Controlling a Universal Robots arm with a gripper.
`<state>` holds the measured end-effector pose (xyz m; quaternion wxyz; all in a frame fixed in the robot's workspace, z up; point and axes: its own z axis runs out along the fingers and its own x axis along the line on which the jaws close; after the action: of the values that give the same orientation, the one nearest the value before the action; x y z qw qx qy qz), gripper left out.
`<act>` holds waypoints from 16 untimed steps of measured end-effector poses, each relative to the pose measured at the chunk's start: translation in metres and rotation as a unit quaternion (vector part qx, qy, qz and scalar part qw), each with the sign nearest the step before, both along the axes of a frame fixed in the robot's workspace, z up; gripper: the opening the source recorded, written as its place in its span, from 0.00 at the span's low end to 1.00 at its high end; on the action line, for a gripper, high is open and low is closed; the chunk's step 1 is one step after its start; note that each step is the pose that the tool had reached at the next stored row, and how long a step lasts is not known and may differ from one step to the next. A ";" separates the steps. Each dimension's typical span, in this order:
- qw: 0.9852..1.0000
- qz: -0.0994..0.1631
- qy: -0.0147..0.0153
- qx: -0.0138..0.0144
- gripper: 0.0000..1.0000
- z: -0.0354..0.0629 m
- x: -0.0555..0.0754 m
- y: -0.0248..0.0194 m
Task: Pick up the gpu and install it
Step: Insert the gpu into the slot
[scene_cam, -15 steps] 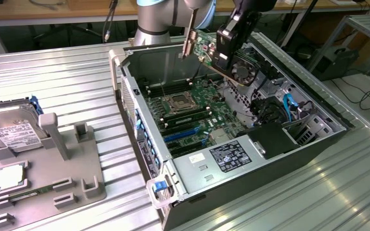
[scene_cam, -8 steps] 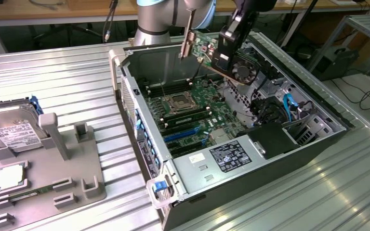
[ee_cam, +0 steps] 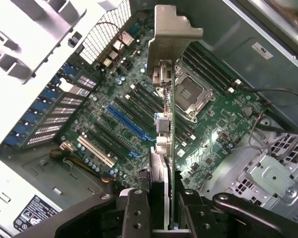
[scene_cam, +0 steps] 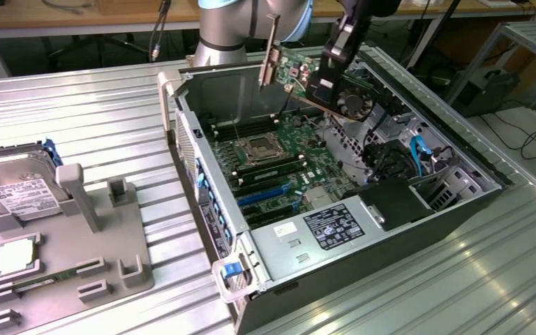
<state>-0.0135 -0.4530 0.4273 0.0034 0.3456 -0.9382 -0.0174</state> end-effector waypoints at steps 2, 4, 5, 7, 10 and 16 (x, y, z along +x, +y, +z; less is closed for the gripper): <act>1.000 0.010 0.000 0.000 0.27 0.0000 0.000 0.0000; 1.000 0.020 0.000 0.000 0.27 0.0000 0.000 0.0000; 1.000 0.025 0.000 0.000 0.27 0.0000 0.000 0.0000; 0.999 0.034 0.000 0.000 0.27 0.0000 0.000 0.0000; 0.999 0.050 0.000 0.000 0.27 0.0000 0.000 0.0000; 0.997 0.078 0.000 0.000 0.27 0.0000 0.000 0.0000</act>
<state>-0.0135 -0.4530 0.4273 0.0048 0.4177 -0.9084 -0.0171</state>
